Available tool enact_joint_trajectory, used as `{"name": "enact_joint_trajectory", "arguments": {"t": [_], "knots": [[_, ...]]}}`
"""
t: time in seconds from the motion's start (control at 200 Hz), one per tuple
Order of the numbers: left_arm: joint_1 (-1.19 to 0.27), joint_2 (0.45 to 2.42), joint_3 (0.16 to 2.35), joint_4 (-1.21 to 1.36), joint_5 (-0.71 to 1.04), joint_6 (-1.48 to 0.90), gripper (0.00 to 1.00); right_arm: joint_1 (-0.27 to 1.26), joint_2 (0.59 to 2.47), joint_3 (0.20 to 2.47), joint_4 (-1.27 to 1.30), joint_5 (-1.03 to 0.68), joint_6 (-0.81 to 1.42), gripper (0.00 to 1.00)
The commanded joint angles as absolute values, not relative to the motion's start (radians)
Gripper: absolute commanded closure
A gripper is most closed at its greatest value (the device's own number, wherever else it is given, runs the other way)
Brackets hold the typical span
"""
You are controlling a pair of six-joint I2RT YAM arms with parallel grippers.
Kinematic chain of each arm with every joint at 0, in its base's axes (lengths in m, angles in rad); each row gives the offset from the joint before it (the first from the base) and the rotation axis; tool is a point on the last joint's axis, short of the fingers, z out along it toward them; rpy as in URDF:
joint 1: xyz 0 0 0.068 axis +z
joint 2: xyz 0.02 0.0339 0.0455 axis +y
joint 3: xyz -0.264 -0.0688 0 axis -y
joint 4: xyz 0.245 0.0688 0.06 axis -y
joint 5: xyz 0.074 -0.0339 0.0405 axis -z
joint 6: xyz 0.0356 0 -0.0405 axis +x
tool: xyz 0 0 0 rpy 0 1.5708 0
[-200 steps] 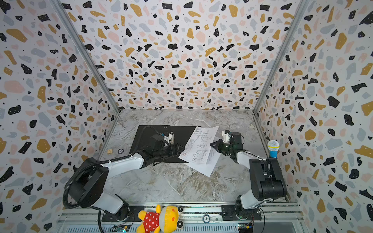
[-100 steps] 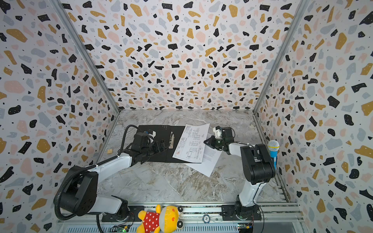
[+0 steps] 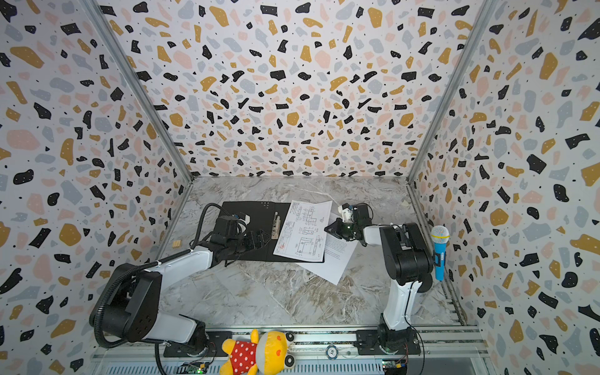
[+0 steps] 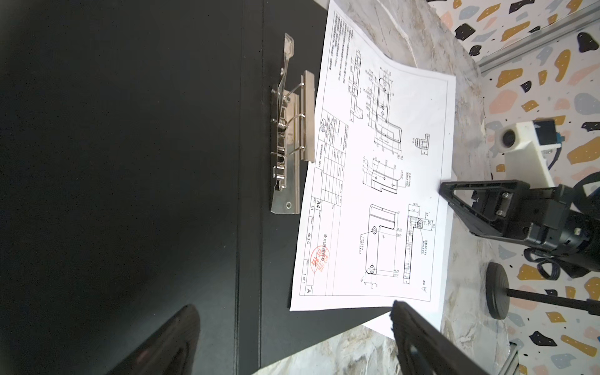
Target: Put the files into the folder
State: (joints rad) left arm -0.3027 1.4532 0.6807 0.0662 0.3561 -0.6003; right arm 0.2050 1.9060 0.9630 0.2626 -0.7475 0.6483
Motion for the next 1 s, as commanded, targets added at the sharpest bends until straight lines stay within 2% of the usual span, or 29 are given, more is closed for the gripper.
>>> {"name": "enact_joint_trajectory", "arguments": {"t": [0.0, 0.105, 0.24, 0.35, 0.446, 0.601, 0.716, 0.991], "knots": [[-0.298, 1.459, 0.660, 0.091, 0.371, -0.574, 0.08, 0.212, 1.912, 1.000, 0.272, -0.767, 0.636, 0.90], [-0.298, 1.461, 0.633, 0.127, 0.392, -0.586, 0.09, 0.212, 1.914, 0.999, 0.282, -0.770, 0.648, 0.77], [-0.299, 1.482, 0.617, 0.148, 0.404, -0.592, 0.10, 0.216, 1.925, 0.999, 0.301, -0.782, 0.665, 0.69], [-0.299, 1.496, 0.612, 0.160, 0.413, -0.598, 0.11, 0.224, 1.933, 1.007, 0.302, -0.779, 0.673, 0.67], [-0.299, 1.496, 0.612, 0.163, 0.413, -0.597, 0.11, 0.228, 1.941, 1.018, 0.290, -0.769, 0.675, 0.72], [-0.299, 1.491, 0.613, 0.156, 0.396, -0.600, 0.11, 0.230, 1.940, 1.031, 0.278, -0.767, 0.670, 0.91], [-0.298, 1.493, 0.610, 0.167, 0.401, -0.610, 0.11, 0.234, 1.920, 1.044, 0.266, -0.767, 0.671, 1.00], [-0.298, 1.492, 0.599, 0.203, 0.401, -0.648, 0.10, 0.276, 1.856, 1.153, 0.184, -0.792, 0.673, 1.00]]}}
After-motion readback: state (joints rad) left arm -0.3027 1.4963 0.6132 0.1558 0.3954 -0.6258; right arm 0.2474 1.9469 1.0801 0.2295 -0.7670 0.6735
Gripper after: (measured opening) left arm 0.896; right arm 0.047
